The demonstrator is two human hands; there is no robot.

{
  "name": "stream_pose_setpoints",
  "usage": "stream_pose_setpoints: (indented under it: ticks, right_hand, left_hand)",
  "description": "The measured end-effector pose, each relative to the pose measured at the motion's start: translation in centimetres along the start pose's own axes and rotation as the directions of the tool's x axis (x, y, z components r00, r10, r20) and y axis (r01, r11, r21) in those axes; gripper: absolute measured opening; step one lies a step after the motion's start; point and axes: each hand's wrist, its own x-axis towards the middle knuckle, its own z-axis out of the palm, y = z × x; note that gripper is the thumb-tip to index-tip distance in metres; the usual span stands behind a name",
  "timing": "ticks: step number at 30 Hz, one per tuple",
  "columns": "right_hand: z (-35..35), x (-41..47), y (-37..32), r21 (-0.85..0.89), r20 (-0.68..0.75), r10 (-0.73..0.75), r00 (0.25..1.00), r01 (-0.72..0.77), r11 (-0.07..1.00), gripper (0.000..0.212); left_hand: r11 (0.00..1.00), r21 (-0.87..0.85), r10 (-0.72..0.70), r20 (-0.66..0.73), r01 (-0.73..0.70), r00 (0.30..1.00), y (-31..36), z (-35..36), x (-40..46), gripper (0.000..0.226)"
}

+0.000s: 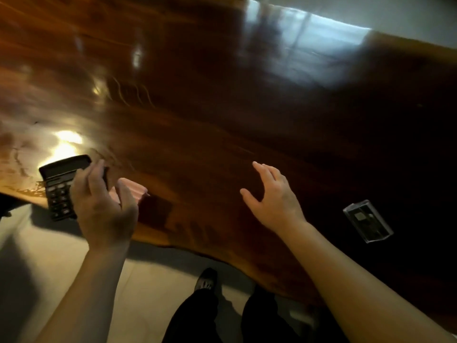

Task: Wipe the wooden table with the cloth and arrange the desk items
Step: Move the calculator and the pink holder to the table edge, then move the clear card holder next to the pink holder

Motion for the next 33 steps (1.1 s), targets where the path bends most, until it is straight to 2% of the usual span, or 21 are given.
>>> stream_pose_setpoints:
  ticks: [2,4,7,9,15,18,23,27,33]
  right_hand:
    - [-1.9,-1.0,3.0,-0.034,-0.035,0.052,0.998,-0.053,0.998,0.075]
    - [-3.8,-2.0,5.8,-0.084,-0.071,0.102,0.992,-0.107,0.991,0.073]
    - [-6.6,-3.2,10.0,-0.127,-0.117,0.188,0.975,-0.203,0.971,0.072]
    - [-8.2,-4.1,12.7,-0.133,-0.147,0.256,0.956,-0.275,0.952,0.073]
    - [-11.5,-6.6,19.0,-0.112,-0.158,0.386,0.909,-0.405,0.908,0.078]
    - [-12.1,-7.7,21.5,-0.127,-0.129,0.440,0.889,-0.455,0.882,0.083]
    - [-11.6,-9.0,24.2,-0.127,-0.056,0.483,0.874,-0.486,0.865,0.091]
    - [-11.0,-9.3,25.4,-0.107,0.000,0.485,0.875,-0.482,0.870,0.090]
    - [-10.4,-8.8,26.0,-0.066,-0.012,0.465,0.885,-0.465,0.883,0.066]
  left_hand:
    - [0.992,-0.011,0.123,0.077,-0.122,0.989,2.1,1.1,-1.3,0.050]
    - [0.985,-0.034,0.170,0.249,-0.167,0.953,4.7,2.6,-2.7,0.057]
    - [0.973,-0.056,0.217,0.534,-0.222,0.817,8.8,5.3,-4.9,0.070]
    - [0.963,-0.060,0.237,0.649,-0.261,0.723,11.6,7.1,-6.3,0.073]
    - [0.904,-0.119,0.339,0.785,-0.411,0.518,18.8,11.3,-9.9,0.077]
    - [0.872,-0.133,0.367,0.815,-0.472,0.448,21.7,12.9,-11.9,0.080]
    - [0.849,-0.159,0.388,0.835,-0.505,0.390,25.3,14.4,-14.7,0.079]
    - [0.855,-0.154,0.373,0.846,-0.495,0.380,26.7,15.1,-16.5,0.079]
    - [0.882,-0.121,0.332,0.845,-0.454,0.419,26.2,15.4,-17.1,0.075]
